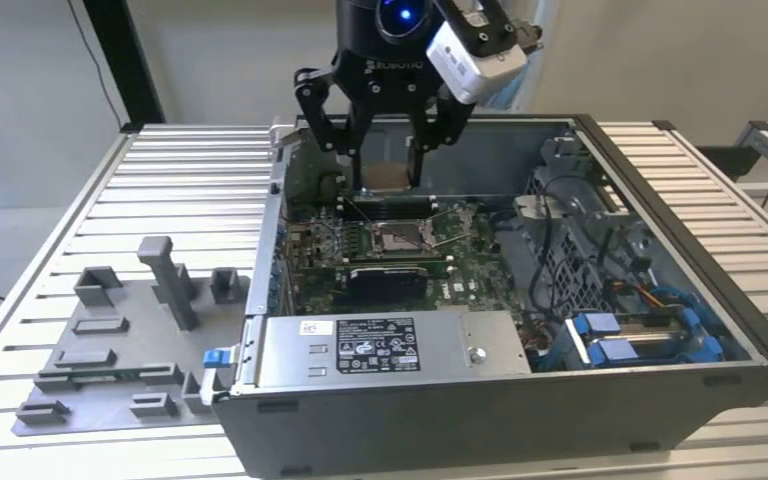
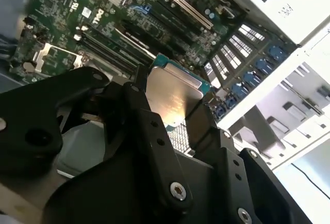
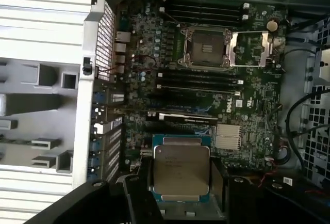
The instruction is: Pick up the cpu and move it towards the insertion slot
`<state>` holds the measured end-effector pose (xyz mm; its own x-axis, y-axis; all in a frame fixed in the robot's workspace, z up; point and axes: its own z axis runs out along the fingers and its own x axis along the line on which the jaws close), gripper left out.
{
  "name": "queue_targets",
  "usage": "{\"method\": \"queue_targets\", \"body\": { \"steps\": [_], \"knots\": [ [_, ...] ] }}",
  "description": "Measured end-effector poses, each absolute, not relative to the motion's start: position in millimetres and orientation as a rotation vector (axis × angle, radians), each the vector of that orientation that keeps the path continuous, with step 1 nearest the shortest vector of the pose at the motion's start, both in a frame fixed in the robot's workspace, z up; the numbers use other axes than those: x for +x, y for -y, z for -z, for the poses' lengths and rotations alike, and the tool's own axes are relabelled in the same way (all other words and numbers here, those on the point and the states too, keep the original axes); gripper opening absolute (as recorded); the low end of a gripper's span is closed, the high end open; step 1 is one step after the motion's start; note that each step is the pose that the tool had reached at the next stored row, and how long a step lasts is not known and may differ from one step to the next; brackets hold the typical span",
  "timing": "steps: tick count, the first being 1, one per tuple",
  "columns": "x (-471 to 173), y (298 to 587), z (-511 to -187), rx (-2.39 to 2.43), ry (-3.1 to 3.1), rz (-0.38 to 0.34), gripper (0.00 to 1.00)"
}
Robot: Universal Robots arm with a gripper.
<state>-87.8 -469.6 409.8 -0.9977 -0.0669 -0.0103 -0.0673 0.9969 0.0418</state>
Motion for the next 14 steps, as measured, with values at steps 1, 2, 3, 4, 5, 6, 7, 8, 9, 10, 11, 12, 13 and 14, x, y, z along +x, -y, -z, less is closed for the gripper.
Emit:
{"method": "queue_targets", "body": {
  "steps": [1,2,3,4,5,6,7,8,9,10,11,12,13,14],
  "knots": [
    [-83,469,-409,-0.105,-3.130,-0.066,0.00],
    [-79,469,-409,-0.104,-3.130,-0.065,0.00],
    [-74,469,-409,-0.104,-3.130,-0.065,0.00],
    [-70,469,-408,-0.104,-3.130,-0.064,0.00],
    [-65,469,-408,-0.103,-3.130,-0.064,0.00],
    [-61,469,-407,-0.103,-3.130,-0.064,0.00],
    [-56,469,-407,-0.103,-3.130,-0.063,0.00],
    [-52,469,-407,-0.102,-3.130,-0.063,0.00],
    [-49,469,-406,-0.102,-3.130,-0.062,0.00],
    [-46,468,-406,-0.102,-3.130,-0.062,0.00],
    [-46,468,-406,-0.102,-3.130,-0.062,0.00],
    [-45,468,-406,-0.101,-3.130,-0.062,0.00],
    [-45,468,-406,-0.101,-3.130,-0.062,0.00],
    [-45,468,-406,-0.101,-3.130,-0.062,0.00]
  ]
}}
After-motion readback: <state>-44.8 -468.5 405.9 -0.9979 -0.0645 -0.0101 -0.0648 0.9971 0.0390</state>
